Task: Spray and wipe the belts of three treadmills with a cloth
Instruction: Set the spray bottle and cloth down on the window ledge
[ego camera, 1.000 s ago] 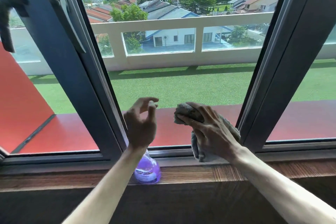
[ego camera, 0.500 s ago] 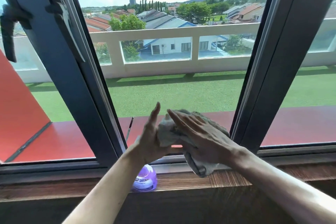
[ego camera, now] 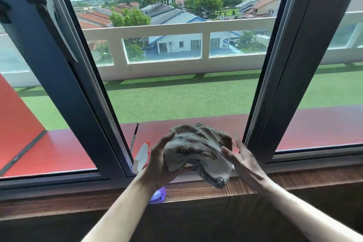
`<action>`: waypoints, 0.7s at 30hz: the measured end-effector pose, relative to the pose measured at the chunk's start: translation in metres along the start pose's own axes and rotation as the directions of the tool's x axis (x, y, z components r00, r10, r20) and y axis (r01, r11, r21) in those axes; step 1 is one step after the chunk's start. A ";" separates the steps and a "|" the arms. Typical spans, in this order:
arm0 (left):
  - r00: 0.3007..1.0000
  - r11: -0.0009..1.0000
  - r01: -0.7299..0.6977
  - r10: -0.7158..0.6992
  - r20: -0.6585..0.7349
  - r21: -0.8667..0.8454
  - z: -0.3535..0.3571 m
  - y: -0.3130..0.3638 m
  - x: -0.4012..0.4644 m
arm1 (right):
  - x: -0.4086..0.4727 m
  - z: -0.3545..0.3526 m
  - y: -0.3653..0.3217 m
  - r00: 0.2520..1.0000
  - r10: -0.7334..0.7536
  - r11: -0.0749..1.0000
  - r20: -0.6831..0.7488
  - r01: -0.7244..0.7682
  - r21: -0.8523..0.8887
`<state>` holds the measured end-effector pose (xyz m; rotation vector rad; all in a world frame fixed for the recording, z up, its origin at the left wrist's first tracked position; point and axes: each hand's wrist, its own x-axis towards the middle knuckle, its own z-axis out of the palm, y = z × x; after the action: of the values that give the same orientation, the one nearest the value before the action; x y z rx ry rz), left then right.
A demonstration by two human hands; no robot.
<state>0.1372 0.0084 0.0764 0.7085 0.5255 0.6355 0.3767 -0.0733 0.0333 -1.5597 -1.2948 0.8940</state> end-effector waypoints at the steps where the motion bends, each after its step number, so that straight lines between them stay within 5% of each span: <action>1: 1.000 1.000 0.004 -0.004 -0.015 0.016 0.003 -0.002 0.001 | -0.001 0.005 0.004 0.998 0.030 0.996 0.064 -0.035 0.088; 5: 0.993 0.971 -0.020 0.047 -0.107 0.240 0.007 -0.005 0.007 | 0.007 0.011 0.015 0.996 0.075 0.929 0.055 -0.089 0.360; 9: 0.930 0.819 0.027 0.190 -0.316 0.573 -0.011 -0.008 0.015 | 0.010 0.002 0.021 0.999 0.034 0.973 -0.025 -0.028 0.228; 13: 0.874 0.611 0.103 0.321 -0.364 0.785 -0.030 -0.029 0.018 | 0.009 0.004 0.037 1.000 -0.020 0.995 0.003 0.019 0.094; 21: 0.775 0.473 0.246 0.429 -0.465 0.846 -0.054 -0.083 0.022 | 0.007 0.014 0.077 0.996 0.067 0.998 0.066 -0.067 0.005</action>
<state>0.1468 -0.0026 -0.0236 1.5592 1.5531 0.6879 0.3906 -0.0681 -0.0436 -1.5876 -1.2907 0.9987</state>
